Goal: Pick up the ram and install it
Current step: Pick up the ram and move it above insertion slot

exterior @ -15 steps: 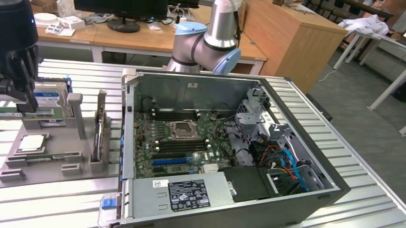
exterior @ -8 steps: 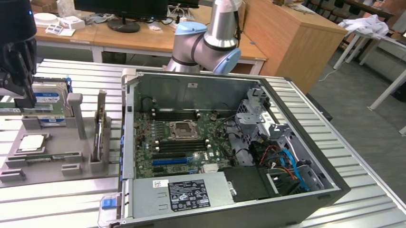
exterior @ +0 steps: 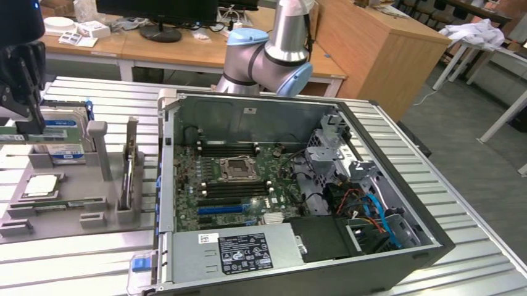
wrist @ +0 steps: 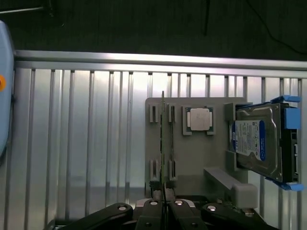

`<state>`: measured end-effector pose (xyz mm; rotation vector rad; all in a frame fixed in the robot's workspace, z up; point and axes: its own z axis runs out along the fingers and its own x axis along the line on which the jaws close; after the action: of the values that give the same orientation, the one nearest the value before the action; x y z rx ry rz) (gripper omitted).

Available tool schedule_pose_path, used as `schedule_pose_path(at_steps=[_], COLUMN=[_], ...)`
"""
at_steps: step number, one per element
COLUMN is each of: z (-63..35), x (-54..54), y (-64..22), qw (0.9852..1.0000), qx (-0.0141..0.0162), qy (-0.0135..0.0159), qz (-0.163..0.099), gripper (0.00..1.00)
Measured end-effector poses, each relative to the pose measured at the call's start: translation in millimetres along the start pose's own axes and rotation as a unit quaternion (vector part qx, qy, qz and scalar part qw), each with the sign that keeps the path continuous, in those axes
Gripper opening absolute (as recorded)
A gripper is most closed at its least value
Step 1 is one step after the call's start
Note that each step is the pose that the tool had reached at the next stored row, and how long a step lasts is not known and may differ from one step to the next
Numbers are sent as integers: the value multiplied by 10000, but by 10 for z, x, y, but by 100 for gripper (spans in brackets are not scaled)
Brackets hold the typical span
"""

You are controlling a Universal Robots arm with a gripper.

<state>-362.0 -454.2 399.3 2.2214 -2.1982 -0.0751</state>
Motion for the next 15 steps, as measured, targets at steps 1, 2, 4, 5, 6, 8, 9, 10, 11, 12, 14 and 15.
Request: schedule_pose_path(at_steps=[1, 2, 4, 5, 6, 8, 9, 10, 11, 12, 14, 15], z=[-10, -18, -35, -48, -57, -77, -86, -94, -103, -110, -119, -122], x=[0, 0, -1, -1, -1, -2, -2, -2, -2, -3, -3, -3], y=[1, 1, 1, 2, 2, 3, 3, 3, 4, 4, 5, 4], qw=[10000, 10000, 10000, 10000, 10000, 10000, 10000, 10000, 10000, 10000, 10000, 10000], qx=[0, 0, -1, -1, 0, 0, 0, 0, 0, 0, 0, 0], qy=[0, 0, 0, 1, 0, 0, 0, 0, 0, 0, 0, 0], qz=[0, 0, 0, 0, 0, 0, 0, 0, 0, 0, 0, 0], gripper=[12, 12, 12, 12, 12, 12, 12, 12, 12, 12, 12, 12])
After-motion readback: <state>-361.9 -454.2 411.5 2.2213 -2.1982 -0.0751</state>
